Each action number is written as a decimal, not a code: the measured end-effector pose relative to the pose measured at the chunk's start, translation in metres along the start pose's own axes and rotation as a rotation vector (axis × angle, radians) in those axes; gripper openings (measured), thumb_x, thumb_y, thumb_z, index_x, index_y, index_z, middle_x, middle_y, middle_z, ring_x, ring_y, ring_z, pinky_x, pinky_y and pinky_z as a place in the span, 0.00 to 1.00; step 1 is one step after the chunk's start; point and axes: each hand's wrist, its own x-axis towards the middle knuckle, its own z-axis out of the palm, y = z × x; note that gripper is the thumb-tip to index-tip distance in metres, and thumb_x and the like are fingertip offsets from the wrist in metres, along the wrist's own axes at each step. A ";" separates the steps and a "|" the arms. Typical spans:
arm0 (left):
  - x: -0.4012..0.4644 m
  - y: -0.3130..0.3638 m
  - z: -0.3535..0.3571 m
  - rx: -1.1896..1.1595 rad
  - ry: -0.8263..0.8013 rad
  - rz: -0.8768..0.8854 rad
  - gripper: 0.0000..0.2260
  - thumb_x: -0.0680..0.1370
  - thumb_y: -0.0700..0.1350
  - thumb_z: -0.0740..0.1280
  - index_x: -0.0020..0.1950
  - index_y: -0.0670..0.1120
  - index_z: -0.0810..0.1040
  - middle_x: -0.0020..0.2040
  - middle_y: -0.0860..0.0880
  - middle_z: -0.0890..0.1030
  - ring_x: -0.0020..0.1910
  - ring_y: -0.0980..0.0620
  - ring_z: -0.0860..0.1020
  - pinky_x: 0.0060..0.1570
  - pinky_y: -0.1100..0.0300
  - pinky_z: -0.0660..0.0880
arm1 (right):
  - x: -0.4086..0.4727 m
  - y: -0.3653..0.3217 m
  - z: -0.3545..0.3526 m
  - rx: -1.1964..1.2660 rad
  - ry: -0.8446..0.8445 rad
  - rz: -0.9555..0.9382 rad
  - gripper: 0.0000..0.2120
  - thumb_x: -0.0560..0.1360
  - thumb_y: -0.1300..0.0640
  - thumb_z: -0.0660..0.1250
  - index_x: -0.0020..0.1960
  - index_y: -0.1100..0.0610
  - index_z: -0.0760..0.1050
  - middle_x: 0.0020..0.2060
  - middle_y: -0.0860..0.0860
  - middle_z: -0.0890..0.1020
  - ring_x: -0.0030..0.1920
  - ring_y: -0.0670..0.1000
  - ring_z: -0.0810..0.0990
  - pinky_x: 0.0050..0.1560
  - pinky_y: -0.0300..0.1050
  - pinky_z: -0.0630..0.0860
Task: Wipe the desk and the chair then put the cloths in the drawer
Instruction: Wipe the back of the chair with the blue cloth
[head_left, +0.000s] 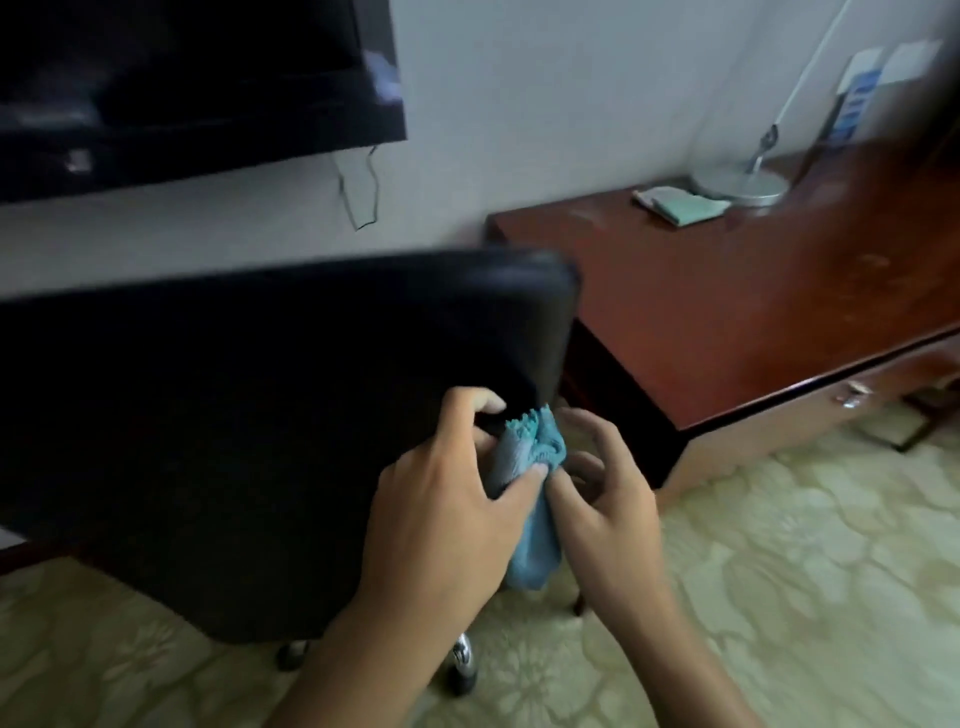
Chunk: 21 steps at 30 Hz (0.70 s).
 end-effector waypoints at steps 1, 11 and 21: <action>0.008 0.021 -0.007 0.001 -0.045 0.003 0.21 0.69 0.57 0.74 0.54 0.64 0.66 0.41 0.61 0.79 0.36 0.60 0.78 0.35 0.62 0.76 | 0.000 -0.017 -0.015 0.006 -0.003 0.027 0.23 0.74 0.60 0.65 0.60 0.34 0.73 0.44 0.44 0.85 0.39 0.47 0.84 0.36 0.44 0.81; 0.076 0.220 -0.065 -0.199 -0.389 -0.053 0.23 0.68 0.51 0.78 0.53 0.66 0.69 0.46 0.68 0.78 0.44 0.68 0.78 0.36 0.72 0.74 | 0.014 -0.192 -0.182 -0.310 0.324 0.170 0.08 0.70 0.61 0.71 0.43 0.48 0.79 0.36 0.42 0.82 0.38 0.41 0.80 0.41 0.51 0.79; 0.138 0.398 0.026 -0.643 -0.539 -0.249 0.09 0.65 0.43 0.73 0.44 0.49 0.82 0.44 0.45 0.85 0.46 0.46 0.84 0.43 0.57 0.78 | 0.085 -0.213 -0.397 -0.151 -0.069 0.086 0.31 0.69 0.51 0.65 0.68 0.31 0.63 0.68 0.28 0.62 0.74 0.38 0.59 0.74 0.51 0.61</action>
